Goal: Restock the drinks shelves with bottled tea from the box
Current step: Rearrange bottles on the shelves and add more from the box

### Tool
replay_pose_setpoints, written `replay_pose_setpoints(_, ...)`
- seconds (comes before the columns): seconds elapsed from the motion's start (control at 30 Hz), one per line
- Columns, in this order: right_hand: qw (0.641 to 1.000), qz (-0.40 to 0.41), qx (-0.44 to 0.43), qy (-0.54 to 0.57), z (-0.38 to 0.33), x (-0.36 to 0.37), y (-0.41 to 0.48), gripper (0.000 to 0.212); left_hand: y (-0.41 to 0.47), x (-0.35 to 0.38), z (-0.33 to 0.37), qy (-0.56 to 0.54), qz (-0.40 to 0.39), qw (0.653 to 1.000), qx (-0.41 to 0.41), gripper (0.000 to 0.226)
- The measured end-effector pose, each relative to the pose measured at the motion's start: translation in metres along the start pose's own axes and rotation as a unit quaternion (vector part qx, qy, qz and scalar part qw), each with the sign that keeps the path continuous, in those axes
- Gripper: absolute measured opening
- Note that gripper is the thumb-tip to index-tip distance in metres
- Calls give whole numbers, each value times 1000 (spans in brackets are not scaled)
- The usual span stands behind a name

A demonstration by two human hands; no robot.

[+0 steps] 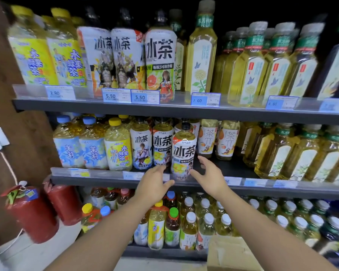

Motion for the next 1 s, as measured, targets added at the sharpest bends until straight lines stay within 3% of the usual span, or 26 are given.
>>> replay_pose_setpoints(0.2, 995, -83, 6, -53, -45, -8, -74, 36, -90, -47, -9, 13, -18, 999, -29, 46)
replay_pose_setpoints(0.47, 976, -206, -29, -68, -107, 52, -191, 35, -237, -86, -62, 22, -13, 996, -87, 21)
replay_pose_setpoints(0.73, 945, -285, -122, -101, -159, 116, -251, 26, -344, -98, -130, -33, 1, 990, -140, 22)
replay_pose_setpoints(0.87, 905, -362, -156, -160, -185, 172, -264, 27, -374, -92, -173, -33, 3, 982, -186, 28)
replay_pose_setpoints(1.0, 848, -466, -144, -209, -170, 255, -300, 42, -403, -59, -219, -47, -21, 968, -244, 31)
Point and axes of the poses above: each hand's wrist, its own y-axis towards the middle knuckle, its own x-axis out of the palm, z = x × y, the point moved 2 cm from there along y, towards the middle knuckle, and after that the axes turned 3 degrees about -y, right-handed, at the moved point
